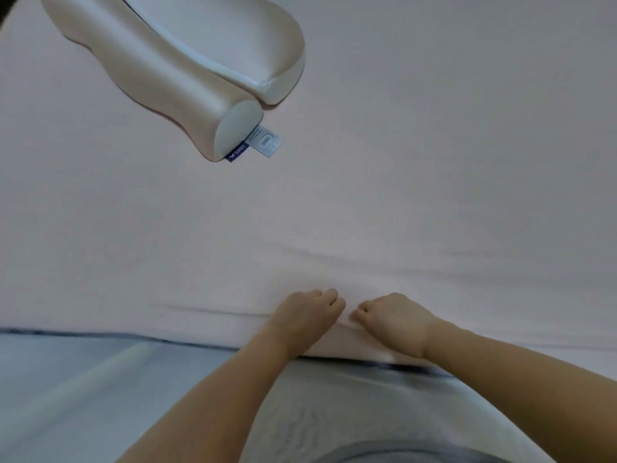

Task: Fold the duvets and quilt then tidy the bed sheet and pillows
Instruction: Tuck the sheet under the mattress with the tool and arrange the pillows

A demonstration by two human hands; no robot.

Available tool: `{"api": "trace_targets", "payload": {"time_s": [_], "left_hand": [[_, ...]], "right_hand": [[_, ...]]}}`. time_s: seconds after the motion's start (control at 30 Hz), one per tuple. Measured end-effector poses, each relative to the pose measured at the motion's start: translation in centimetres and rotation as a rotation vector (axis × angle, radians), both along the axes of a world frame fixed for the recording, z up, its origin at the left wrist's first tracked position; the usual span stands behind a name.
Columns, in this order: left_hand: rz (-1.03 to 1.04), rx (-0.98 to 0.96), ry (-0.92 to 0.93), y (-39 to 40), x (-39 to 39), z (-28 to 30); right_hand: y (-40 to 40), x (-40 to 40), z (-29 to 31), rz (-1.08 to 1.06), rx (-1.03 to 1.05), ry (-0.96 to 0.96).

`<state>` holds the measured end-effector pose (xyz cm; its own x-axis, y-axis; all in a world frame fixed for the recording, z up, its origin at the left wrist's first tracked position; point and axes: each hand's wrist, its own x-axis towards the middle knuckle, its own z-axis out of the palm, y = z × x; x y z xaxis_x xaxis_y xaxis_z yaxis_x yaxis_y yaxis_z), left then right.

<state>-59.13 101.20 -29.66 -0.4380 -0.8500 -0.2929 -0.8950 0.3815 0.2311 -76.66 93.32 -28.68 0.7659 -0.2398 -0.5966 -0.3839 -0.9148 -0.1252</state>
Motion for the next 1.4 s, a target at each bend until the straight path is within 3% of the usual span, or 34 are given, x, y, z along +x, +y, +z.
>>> {"api": "trace_targets", "payload": {"time_s": [0.07,0.17,0.27,0.33,0.5,0.63,0.73,0.83,0.97,1.13,1.2,1.4], "left_hand": [[-0.122,0.061,0.008,0.5,-1.1,-0.2],[-0.169,0.082,-0.029,0.7,-2.4,-0.4],[-0.239,0.059,-0.059,0.1,-3.7,-0.1],[-0.210,0.047,-0.089,-0.3,-4.0,0.5],[-0.150,-0.024,-0.057,-0.6,-4.5,-0.2],[-0.285,-0.085,-0.079,-0.3,-5.8,-0.7],[-0.225,-0.049,-0.172,-0.3,-7.0,-1.8],[-0.083,0.037,-0.131,-0.8,-8.4,-1.6],[0.009,0.190,-0.251,-1.6,-9.7,-1.6],[-0.122,0.029,-0.111,-0.9,-9.8,-1.6],[-0.169,0.162,-0.122,-1.0,-10.8,-1.4],[-0.046,0.402,-0.110,-2.5,-10.4,-1.4]], "right_hand": [[0.1,-1.8,-0.2,0.081,-0.032,0.064],[0.3,-3.8,-0.3,0.135,-0.086,-0.043],[0.9,-5.2,1.2,0.222,0.010,0.105],[1.3,-6.6,0.6,0.105,-0.037,0.138],[2.0,-9.8,-1.2,-0.177,-0.171,-0.051],[2.1,-9.6,-1.3,-0.231,-0.265,-0.117],[1.6,-9.0,-2.0,-0.258,-0.301,-0.134],[1.1,-8.8,-2.7,-0.344,-0.215,-0.172],[1.0,-8.8,-1.4,-0.332,-0.156,-0.079],[1.8,-9.8,-0.9,-0.297,0.128,0.082],[1.3,-10.2,-0.9,-0.318,0.198,0.063],[0.2,-14.5,-1.0,-0.152,0.060,-0.079]]}}
